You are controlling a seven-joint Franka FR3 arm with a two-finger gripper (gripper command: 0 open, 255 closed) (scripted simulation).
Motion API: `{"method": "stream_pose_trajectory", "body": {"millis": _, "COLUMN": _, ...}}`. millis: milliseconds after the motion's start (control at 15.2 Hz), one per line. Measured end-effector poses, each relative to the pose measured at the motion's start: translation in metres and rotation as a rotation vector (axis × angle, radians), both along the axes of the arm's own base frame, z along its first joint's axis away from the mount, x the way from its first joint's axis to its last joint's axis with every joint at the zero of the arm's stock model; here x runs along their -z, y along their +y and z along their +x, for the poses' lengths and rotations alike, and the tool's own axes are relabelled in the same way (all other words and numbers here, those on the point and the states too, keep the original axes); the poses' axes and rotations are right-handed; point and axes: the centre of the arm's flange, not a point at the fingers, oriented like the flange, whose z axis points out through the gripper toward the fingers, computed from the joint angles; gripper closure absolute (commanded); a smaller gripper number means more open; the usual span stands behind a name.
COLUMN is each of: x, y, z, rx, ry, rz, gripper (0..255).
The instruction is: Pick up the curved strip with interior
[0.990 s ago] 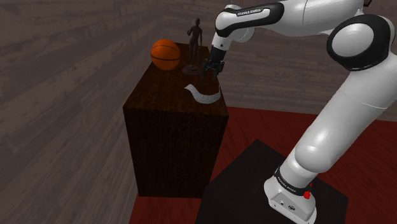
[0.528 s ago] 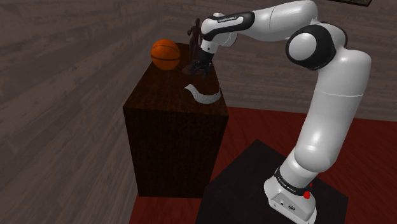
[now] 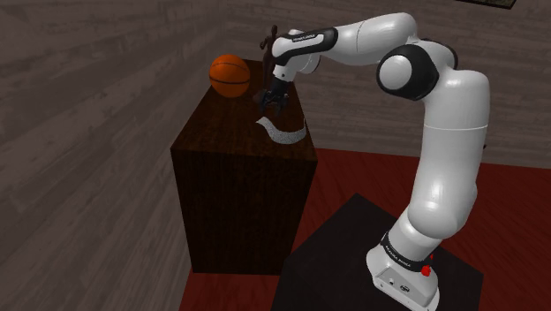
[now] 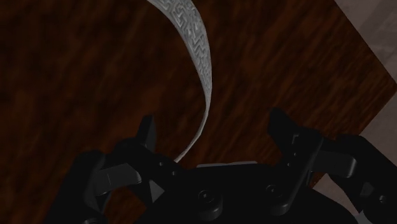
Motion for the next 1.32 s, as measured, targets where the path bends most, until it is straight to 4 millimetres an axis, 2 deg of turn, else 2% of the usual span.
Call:
{"method": "stream_pose_trajectory", "body": {"millis": 198, "x": 0.012, "y": 0.001, "z": 0.001, "rx": 0.000, "ry": 0.000, "rz": 0.000, "gripper": 0}}
{"method": "stream_pose_trajectory", "body": {"millis": 264, "x": 0.013, "y": 0.001, "z": 0.001, "rx": 0.000, "ry": 0.000, "rz": 0.000, "gripper": 255}}
{"method": "stream_pose_trajectory", "body": {"millis": 924, "x": 0.015, "y": 0.001, "z": 0.000, "rx": 0.000, "ry": 0.000, "rz": 0.000, "gripper": 255}}
{"method": "stream_pose_trajectory", "body": {"millis": 1320, "x": -0.012, "y": 0.001, "z": 0.000, "rx": 0.000, "ry": 0.000, "rz": 0.000, "gripper": 255}}
